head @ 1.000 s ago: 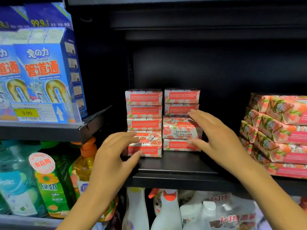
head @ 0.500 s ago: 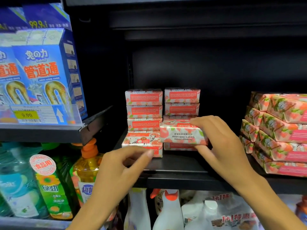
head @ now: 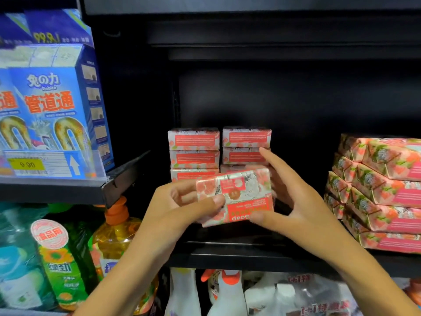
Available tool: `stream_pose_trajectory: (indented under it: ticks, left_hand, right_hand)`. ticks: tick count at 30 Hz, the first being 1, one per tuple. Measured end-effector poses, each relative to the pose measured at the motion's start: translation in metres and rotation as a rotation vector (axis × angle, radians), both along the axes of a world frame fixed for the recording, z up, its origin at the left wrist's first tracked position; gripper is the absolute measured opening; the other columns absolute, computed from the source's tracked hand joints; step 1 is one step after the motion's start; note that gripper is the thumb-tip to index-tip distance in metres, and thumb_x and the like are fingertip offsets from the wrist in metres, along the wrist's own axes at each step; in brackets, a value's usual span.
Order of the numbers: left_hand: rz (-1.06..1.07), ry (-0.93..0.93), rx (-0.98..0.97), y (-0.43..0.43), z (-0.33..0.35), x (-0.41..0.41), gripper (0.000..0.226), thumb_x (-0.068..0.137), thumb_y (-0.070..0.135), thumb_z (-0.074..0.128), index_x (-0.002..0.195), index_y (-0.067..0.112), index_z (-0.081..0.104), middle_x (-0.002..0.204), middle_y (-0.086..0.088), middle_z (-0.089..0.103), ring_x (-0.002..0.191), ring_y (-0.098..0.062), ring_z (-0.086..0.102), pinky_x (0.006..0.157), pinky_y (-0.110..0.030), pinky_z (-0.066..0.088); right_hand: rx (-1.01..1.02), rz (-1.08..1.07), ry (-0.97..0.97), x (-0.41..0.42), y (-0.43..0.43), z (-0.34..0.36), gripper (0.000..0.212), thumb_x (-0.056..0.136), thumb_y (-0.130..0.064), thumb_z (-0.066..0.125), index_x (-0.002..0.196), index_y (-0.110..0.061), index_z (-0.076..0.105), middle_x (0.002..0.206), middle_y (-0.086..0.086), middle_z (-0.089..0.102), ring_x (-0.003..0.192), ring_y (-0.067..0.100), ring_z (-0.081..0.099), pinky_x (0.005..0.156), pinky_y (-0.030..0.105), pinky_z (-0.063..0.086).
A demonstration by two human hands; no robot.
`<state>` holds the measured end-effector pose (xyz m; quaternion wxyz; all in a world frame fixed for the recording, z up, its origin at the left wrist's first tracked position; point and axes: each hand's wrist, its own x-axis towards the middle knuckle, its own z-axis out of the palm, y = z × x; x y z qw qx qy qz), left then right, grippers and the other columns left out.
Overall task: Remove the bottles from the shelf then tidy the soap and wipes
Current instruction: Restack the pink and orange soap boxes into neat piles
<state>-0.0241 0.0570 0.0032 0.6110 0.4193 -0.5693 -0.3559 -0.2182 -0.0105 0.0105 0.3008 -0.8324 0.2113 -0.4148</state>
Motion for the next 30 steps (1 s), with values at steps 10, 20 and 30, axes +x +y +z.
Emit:
stream_pose_trajectory:
  ticks: [10, 20, 30]
  left_hand:
    - [0.121, -0.111, -0.17, -0.008, -0.002, -0.002, 0.083, 0.052, 0.059, 0.081, 0.126, 0.033, 0.054, 0.119, 0.016, 0.064, 0.112, -0.005, 0.06, 0.084, -0.021, 0.052]
    - [-0.173, 0.174, 0.129, -0.003, 0.005, -0.004, 0.022, 0.064, 0.013, 0.073, 0.086, 0.015, 0.077, 0.093, -0.009, 0.074, 0.085, -0.021, 0.072, 0.065, -0.024, 0.056]
    - [0.228, -0.305, -0.314, 0.005, -0.002, -0.013, 0.049, 0.054, 0.009, 0.083, 0.096, 0.03, 0.067, 0.099, 0.02, 0.069, 0.096, 0.0, 0.064, 0.078, -0.013, 0.051]
  right_hand:
    - [-0.653, -0.226, -0.062, 0.006, -0.001, -0.002, 0.031, 0.081, -0.026, 0.063, 0.11, -0.021, 0.054, 0.111, -0.014, 0.055, 0.112, -0.006, 0.049, 0.092, 0.006, 0.039]
    - [-0.779, -0.267, -0.006, 0.004, -0.005, -0.011, 0.049, 0.076, -0.01, 0.066, 0.119, -0.017, 0.044, 0.138, -0.001, 0.041, 0.133, 0.013, 0.037, 0.105, 0.025, 0.037]
    - [-0.441, -0.144, 0.007, -0.007, 0.006, 0.003, 0.053, 0.072, -0.039, 0.068, 0.123, -0.029, 0.057, 0.116, -0.019, 0.061, 0.112, -0.006, 0.052, 0.089, 0.005, 0.04]
